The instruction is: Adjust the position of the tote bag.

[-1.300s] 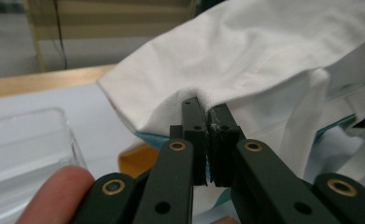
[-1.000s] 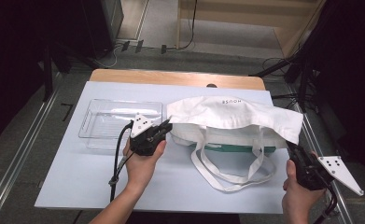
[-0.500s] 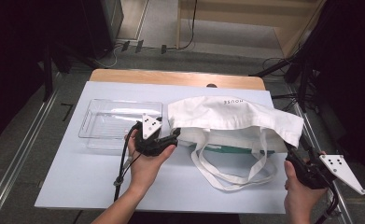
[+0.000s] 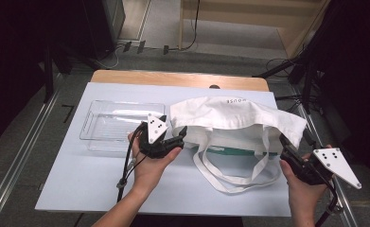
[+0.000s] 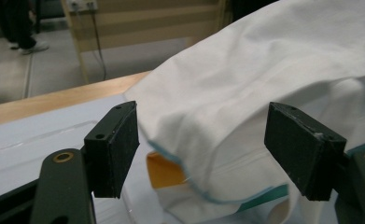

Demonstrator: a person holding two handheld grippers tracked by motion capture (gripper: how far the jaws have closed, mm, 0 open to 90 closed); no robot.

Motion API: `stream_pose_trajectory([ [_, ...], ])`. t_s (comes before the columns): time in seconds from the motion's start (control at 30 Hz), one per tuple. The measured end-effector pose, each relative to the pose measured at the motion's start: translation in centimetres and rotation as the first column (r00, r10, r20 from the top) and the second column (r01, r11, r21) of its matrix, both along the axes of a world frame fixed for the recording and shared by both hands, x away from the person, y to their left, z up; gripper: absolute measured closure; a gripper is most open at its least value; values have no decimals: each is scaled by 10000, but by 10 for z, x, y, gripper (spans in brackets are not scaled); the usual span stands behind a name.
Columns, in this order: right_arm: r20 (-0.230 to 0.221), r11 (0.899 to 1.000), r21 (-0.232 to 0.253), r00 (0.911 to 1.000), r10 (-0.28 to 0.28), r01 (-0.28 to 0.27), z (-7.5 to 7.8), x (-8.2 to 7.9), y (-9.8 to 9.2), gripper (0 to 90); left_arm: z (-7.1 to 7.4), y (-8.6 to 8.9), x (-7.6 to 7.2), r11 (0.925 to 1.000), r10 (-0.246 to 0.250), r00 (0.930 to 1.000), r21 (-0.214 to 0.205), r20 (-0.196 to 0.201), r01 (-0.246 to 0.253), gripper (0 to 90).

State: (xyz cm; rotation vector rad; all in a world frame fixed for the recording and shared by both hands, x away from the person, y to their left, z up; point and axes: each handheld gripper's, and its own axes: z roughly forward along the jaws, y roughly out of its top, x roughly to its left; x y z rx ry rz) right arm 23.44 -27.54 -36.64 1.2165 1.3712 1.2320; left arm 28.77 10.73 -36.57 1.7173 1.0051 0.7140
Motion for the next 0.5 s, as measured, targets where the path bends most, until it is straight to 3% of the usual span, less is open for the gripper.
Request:
stream_pose_trajectory([
  [0.1,-173,9997,-139,9997,181,-183,0,2,0,342,5,-3,-3,9996,-297,9988,45,381,295,318],
  [0.13,-250,9995,-229,9995,193,-199,-1,3,1,362,5,-8,-3,9986,-454,9981,279,420,442,331],
  [0.17,-250,9995,-229,9995,193,-199,-1,3,1,362,5,-8,-3,9986,-454,9981,279,420,442,330],
  [0.33,-304,9999,70,9995,97,-94,-2,4,-1,413,-1,-22,-7,9880,-1488,9885,456,264,1475,301],
  [0.43,-267,9998,192,9996,79,-74,-2,4,-1,422,-5,-32,-8,9835,-1723,9849,594,155,1711,271],
  [0.47,-241,9996,275,9997,61,-55,-3,4,0,423,-9,-41,-9,9793,-1732,9845,1107,271,1692,264],
  [0.5,-212,9996,287,9998,63,-57,-3,4,0,424,-9,-41,-9,9793,-1732,9845,1107,271,1692,261],
])
